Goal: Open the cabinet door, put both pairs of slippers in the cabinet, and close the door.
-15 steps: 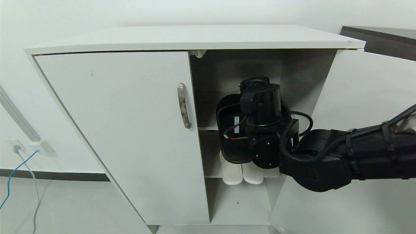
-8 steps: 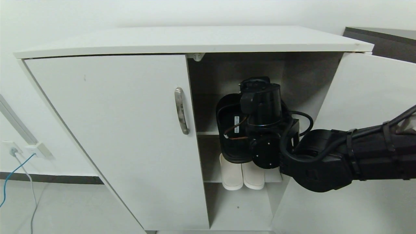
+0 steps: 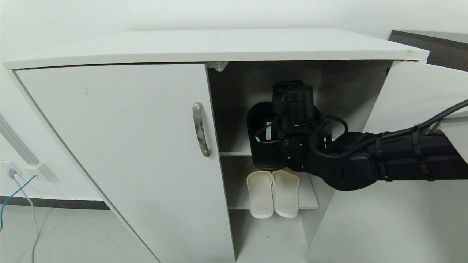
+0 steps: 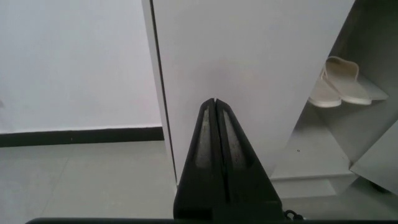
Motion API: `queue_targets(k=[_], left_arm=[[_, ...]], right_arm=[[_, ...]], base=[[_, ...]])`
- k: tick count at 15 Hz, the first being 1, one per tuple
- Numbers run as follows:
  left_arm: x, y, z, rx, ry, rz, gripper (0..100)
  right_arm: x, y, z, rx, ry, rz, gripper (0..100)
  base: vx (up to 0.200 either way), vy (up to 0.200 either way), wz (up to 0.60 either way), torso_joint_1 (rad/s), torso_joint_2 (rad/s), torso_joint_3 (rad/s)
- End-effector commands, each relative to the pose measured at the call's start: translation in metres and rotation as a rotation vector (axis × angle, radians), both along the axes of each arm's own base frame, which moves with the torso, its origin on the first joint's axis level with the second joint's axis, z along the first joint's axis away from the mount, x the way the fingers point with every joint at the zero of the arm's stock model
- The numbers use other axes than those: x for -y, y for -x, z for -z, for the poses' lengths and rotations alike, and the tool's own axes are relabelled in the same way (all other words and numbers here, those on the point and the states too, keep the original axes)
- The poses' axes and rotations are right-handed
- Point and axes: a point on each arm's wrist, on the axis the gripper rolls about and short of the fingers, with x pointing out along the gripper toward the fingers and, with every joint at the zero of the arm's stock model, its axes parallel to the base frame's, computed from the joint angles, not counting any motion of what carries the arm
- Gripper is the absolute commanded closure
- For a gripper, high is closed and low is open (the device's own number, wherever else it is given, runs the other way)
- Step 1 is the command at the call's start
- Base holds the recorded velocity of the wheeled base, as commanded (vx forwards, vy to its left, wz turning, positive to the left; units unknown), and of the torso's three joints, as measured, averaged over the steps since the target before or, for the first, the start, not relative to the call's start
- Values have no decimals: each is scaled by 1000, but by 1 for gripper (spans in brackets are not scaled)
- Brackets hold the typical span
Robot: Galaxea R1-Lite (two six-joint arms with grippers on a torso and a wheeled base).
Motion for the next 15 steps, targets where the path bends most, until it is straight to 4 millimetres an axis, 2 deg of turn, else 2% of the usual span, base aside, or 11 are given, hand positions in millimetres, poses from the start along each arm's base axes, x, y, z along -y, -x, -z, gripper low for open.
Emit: queue_targets(k=[1, 6, 10, 15], left_arm=[[0, 0, 0, -1, 0, 0, 100], [0, 0, 0, 0, 0, 0, 100], [0, 0, 0, 0, 0, 0, 100], [0, 0, 0, -1, 0, 0, 100]], right_arm=[[-4, -11, -4, -5, -2, 7, 100], [-4, -31, -13, -18, -7, 14, 100], [-4, -34, -22, -76, -63, -22, 100], [-4, -49, -13, -98, -69, -1, 100]], base=[[0, 0, 0, 0, 0, 0], [0, 0, 0, 0, 0, 0], [0, 0, 0, 0, 0, 0], [0, 0, 0, 0, 0, 0]])
